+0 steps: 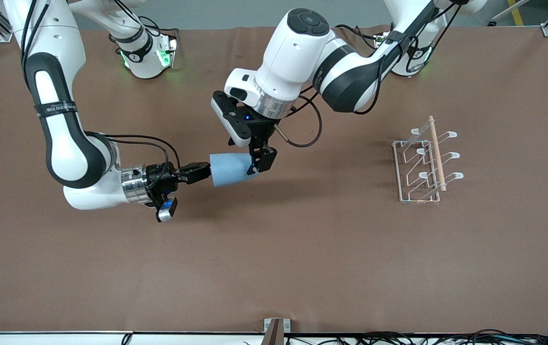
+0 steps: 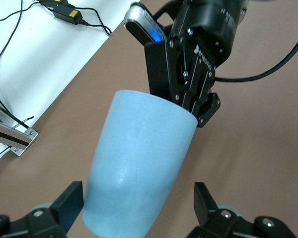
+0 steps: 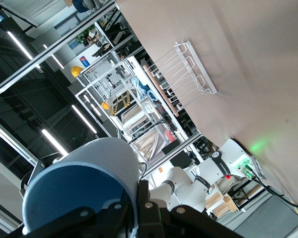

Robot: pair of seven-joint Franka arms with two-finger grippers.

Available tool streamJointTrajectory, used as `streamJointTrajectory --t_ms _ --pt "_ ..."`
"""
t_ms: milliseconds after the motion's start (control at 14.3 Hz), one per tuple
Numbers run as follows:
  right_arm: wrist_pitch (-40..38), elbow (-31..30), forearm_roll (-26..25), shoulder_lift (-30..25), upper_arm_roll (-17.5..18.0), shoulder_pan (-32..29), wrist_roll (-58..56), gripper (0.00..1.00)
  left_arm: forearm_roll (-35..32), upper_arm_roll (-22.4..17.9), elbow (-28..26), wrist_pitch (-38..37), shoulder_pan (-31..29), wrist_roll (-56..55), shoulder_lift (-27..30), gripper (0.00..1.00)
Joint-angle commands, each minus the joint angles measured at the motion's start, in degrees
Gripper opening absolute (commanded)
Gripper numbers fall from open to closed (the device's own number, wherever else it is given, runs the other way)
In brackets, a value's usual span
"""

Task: Hang cup on cup holder
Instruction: 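Grasp the blue cup's base with the left gripper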

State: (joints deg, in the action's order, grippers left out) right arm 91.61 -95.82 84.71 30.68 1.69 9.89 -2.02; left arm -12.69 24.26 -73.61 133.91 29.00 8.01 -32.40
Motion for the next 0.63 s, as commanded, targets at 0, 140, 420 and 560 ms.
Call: streamJointTrajectory --t_ms 0,140,420,560 --pt "-0.64 0.11 0.81 0.08 -0.19 0.22 0.79 0.03 -2.43 -0.62 1.8 2.92 0.97 0.78 -2.57 0.95" --pt "-0.64 0.11 0.72 0.08 -0.19 0.22 0.7 0.03 -3.74 -0.71 1.8 3.9 1.32 1.04 -3.45 0.82" --pt "-0.64 0.02 0.64 0.08 -0.28 0.3 0.7 0.04 -4.98 -0.71 1.63 3.99 1.32 1.04 -3.63 0.14" --pt "-0.64 0.02 -0.33 0.08 -0.28 0.13 0.79 0.23 -5.24 -0.71 1.45 3.12 1.15 1.13 -3.46 0.06"
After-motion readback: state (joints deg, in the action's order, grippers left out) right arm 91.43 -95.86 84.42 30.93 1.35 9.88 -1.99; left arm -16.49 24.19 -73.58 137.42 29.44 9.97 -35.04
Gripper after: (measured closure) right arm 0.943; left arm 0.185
